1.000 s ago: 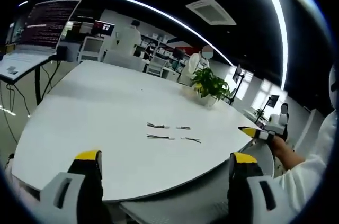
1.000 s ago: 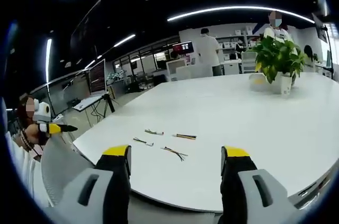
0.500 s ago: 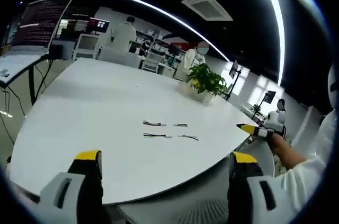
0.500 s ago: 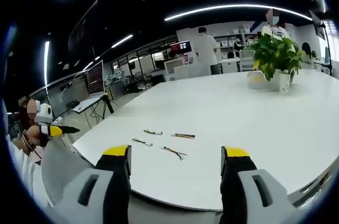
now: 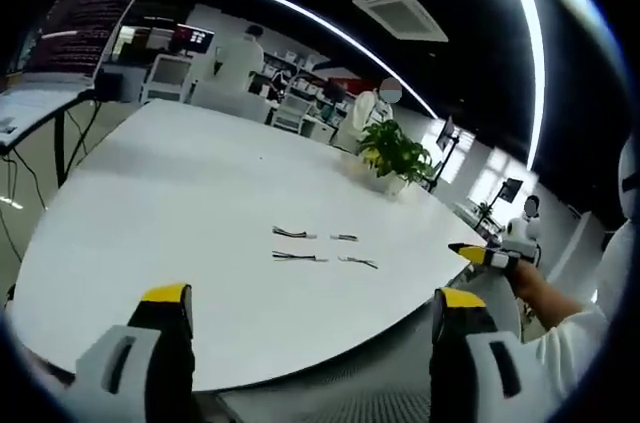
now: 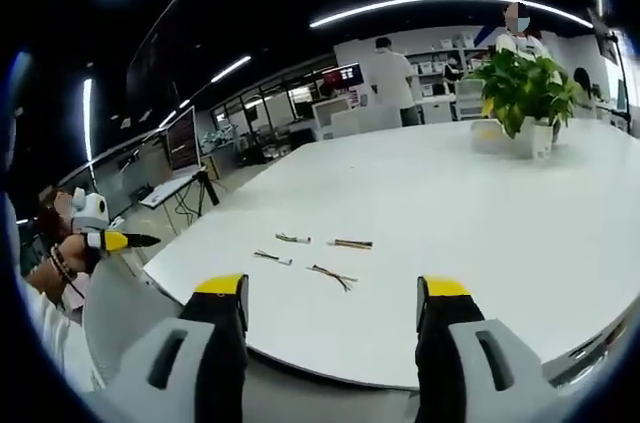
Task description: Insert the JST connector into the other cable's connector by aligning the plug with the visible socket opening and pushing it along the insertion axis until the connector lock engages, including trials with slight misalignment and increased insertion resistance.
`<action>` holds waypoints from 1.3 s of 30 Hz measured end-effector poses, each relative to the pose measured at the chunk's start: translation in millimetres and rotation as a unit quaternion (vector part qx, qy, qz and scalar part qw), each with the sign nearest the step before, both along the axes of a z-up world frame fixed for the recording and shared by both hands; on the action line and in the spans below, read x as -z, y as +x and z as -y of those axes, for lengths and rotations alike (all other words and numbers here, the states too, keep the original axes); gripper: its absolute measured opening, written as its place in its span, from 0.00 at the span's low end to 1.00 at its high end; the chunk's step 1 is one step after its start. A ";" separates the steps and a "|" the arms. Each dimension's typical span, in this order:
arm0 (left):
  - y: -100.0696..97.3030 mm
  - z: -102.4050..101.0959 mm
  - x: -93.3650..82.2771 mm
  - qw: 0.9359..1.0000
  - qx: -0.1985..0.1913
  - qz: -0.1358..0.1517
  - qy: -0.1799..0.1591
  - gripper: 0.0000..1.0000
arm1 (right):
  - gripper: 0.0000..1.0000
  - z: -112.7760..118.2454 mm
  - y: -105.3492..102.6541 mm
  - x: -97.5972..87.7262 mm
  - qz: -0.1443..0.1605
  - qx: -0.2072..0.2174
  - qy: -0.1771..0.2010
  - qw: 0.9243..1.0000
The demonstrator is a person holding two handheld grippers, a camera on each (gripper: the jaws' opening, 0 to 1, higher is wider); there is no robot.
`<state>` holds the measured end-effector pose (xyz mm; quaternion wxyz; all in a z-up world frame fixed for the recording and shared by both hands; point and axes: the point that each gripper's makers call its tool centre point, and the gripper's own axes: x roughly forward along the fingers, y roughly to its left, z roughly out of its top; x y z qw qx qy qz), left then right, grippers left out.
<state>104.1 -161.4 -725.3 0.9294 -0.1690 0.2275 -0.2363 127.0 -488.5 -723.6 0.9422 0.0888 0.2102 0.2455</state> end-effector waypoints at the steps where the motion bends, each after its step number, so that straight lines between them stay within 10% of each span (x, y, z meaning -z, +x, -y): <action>1: 0.6 5.6 -2.9 1.000 0.000 0.006 -0.015 0.99 | 0.65 -1.1 -0.7 1.0 -0.005 -0.008 -0.002 1.000; 12: 2.9 -2.6 -11.2 0.997 -0.059 0.011 -0.051 0.99 | 0.62 20.1 17.3 -5.5 -0.009 -0.034 0.001 0.999; 17: 8.3 10.0 -39.8 0.994 -0.053 0.075 -0.065 0.99 | 0.61 26.5 28.2 -5.3 -0.004 -0.047 -0.005 0.999; 21: 10.0 19.1 -38.0 0.997 -0.024 0.039 -0.067 0.97 | 0.60 27.5 37.3 -4.7 -0.004 -0.052 0.003 0.999; 25: 24.2 18.0 -52.6 0.995 -0.001 0.096 -0.040 0.98 | 0.55 19.9 45.3 -18.7 0.008 -0.081 0.026 0.996; 39: 62.4 47.2 -84.0 0.975 0.162 0.143 -0.044 0.94 | 0.55 12.0 83.7 -37.1 0.033 -0.157 -0.058 0.985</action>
